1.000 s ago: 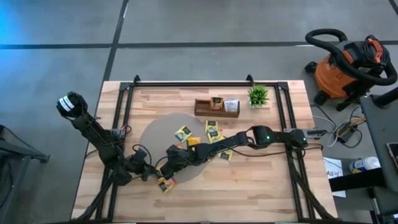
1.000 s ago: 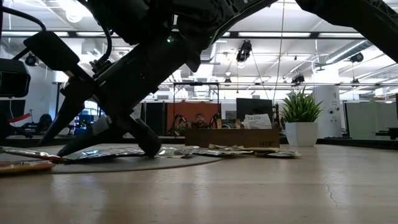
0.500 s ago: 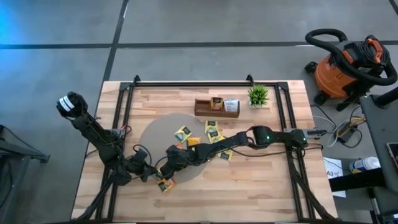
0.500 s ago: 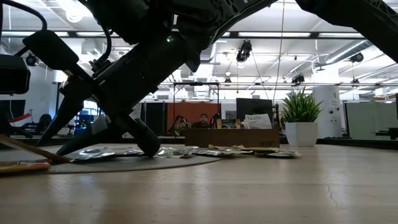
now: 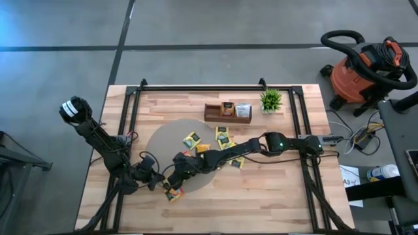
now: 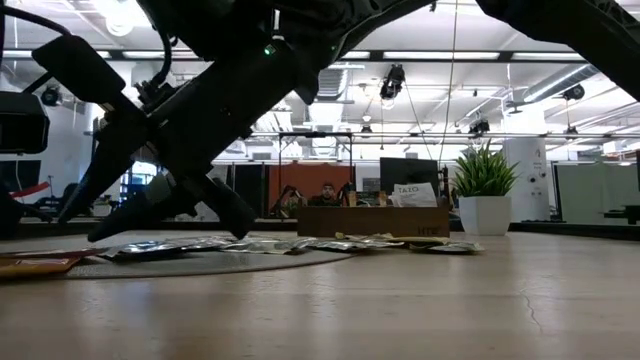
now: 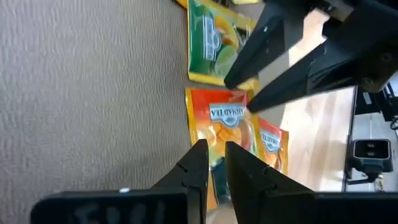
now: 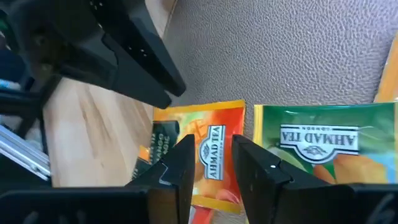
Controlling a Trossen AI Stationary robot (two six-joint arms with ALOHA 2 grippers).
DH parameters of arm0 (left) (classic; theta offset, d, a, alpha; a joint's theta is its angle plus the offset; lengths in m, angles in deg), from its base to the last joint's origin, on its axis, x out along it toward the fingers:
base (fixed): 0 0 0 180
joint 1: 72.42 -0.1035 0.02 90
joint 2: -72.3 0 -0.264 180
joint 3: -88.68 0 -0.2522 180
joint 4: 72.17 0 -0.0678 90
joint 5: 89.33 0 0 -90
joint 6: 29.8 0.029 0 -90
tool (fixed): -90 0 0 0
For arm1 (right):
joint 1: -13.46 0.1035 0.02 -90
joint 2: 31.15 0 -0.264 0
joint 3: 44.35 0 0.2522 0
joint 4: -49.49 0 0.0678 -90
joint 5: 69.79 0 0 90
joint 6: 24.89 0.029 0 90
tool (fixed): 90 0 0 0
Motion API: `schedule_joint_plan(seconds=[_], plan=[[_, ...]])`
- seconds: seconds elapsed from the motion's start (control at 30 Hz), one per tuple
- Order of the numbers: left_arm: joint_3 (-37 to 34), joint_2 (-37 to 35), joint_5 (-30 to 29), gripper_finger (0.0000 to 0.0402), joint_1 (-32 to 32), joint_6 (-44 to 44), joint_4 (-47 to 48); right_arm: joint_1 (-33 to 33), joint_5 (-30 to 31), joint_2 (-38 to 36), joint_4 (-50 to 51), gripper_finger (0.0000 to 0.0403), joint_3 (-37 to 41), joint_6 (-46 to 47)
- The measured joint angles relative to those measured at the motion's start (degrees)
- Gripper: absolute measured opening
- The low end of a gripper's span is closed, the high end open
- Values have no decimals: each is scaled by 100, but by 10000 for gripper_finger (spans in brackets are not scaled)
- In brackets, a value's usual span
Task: Pick & Place Tea
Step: Put the red tea sachet into the middle compartment of the wooden organizer
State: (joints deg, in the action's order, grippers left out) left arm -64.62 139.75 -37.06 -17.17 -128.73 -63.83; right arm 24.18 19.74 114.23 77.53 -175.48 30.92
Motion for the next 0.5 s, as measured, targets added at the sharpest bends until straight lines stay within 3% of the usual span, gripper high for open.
schedule_joint_plan(seconds=[0.3,0.5], plan=[[809,4,299,50,237,810,-1,15,-31,-11,787,105,-517,-1648],[1030,367,373,50,239,61,442,7,-463,-8,787,105,-411,-1936]])
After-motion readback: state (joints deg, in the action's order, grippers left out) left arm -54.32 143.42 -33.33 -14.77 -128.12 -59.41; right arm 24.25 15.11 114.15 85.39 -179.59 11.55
